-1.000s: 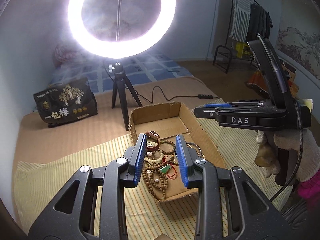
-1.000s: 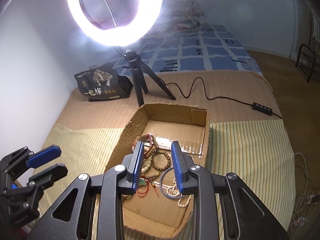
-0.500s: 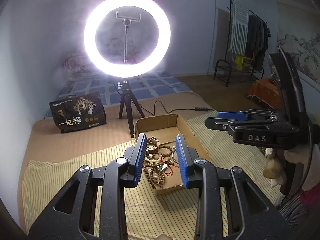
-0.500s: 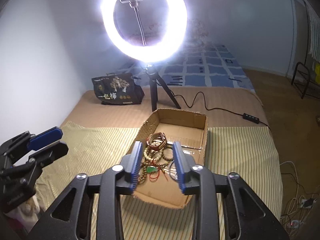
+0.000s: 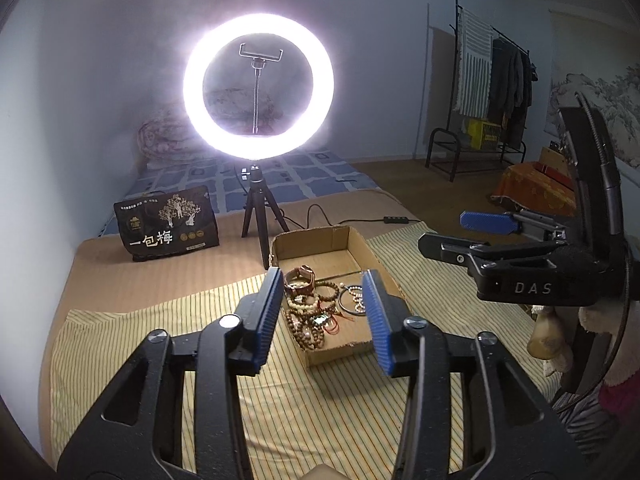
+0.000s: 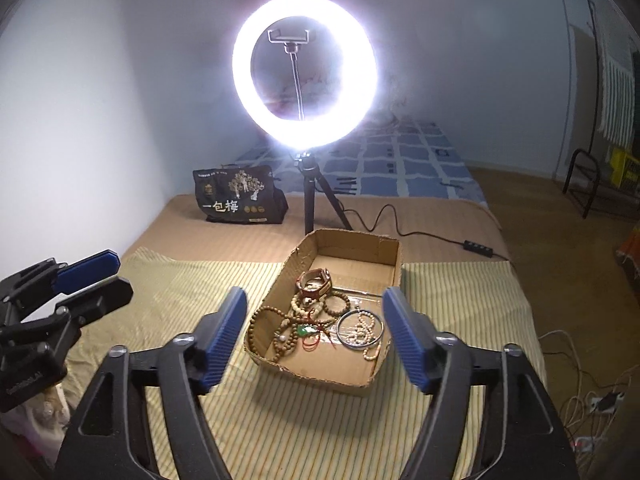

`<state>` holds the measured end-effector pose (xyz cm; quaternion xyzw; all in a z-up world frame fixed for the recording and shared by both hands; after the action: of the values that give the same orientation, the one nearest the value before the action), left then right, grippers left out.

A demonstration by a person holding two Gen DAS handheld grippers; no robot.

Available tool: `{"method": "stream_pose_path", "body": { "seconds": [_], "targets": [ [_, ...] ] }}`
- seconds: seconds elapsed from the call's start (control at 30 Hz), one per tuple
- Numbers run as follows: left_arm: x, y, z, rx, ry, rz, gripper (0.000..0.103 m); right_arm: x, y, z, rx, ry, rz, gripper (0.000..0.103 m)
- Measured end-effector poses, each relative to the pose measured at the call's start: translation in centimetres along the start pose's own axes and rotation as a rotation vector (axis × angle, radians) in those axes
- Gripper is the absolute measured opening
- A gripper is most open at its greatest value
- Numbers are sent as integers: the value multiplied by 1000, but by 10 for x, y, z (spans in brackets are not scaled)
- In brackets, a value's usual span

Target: Organize jewelry

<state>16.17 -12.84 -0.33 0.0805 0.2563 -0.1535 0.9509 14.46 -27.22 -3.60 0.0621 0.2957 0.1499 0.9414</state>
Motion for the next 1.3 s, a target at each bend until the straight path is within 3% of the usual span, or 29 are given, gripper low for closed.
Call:
{"method": "stream_pose_path", "body": {
  "seconds": [0.2,0.43,0.53,0.63,0.77,1.3],
  "targets": [
    [-3,1,-8,-4,12,1,47,-11,9,-5,-31,-21,-17,79],
    [-8,8,-15,-12,5,38,70,-10,12,-13,-33,-15,-39,80],
    [-9,10,-18,-8,-4,55,83,-9,11,-16,-37,-19,-76,80],
    [-10,11,-19,-2,-7,66,87,-7,12,-18,-40,-14,-101,80],
    [-10,10,-17,5,-18,94,102,-7,12,-20,-54,-20,-152,80],
    [0,15,-22,-6,24,124,102,-11,8,-24,-11,-55,-170,80]
  ]
}}
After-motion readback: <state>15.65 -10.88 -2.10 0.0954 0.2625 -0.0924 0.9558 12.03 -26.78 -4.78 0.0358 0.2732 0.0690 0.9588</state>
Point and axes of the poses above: each gripper's, at about its wrist camera, not at the fingertips, and x roughly the way its jaws point, y to its left, z to its top, the point moved 5 cm from there along x, roughly the way its jaws point, and after that the axes turned 12 degrees about z, right-handed, at the moved point
